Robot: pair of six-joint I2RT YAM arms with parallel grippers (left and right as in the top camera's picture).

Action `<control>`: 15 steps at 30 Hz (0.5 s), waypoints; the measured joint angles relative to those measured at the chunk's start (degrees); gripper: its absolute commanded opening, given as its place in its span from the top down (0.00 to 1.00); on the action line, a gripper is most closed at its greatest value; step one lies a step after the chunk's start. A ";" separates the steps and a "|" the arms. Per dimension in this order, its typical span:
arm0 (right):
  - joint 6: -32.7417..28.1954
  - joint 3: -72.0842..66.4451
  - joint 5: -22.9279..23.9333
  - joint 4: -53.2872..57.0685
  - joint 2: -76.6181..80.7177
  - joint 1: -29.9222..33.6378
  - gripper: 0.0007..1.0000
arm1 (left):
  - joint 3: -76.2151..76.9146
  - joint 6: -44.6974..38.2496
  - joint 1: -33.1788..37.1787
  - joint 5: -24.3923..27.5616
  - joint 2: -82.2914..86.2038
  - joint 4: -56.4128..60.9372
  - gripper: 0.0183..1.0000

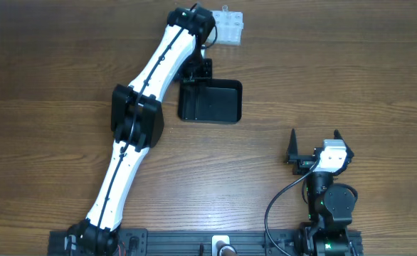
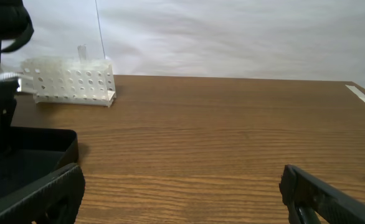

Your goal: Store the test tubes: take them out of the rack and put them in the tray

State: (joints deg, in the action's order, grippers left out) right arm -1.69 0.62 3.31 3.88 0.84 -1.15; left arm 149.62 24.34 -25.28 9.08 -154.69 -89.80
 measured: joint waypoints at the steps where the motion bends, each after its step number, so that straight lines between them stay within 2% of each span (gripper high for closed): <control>1: -0.07 0.00 0.02 0.00 0.00 0.00 0.01 | 1.05 0.00 0.00 0.00 -0.07 -0.20 0.73; 8: -0.04 0.00 0.00 0.00 0.00 0.00 0.01 | 9.09 0.00 0.00 0.00 0.15 -3.67 0.71; 15: 0.00 0.00 0.02 0.00 0.00 0.00 0.01 | 10.03 0.20 0.00 -0.61 4.81 -4.00 0.52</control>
State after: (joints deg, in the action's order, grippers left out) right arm -1.69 0.62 3.33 3.88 0.84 -1.15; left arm 159.65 24.53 -25.28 8.47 -149.88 -93.80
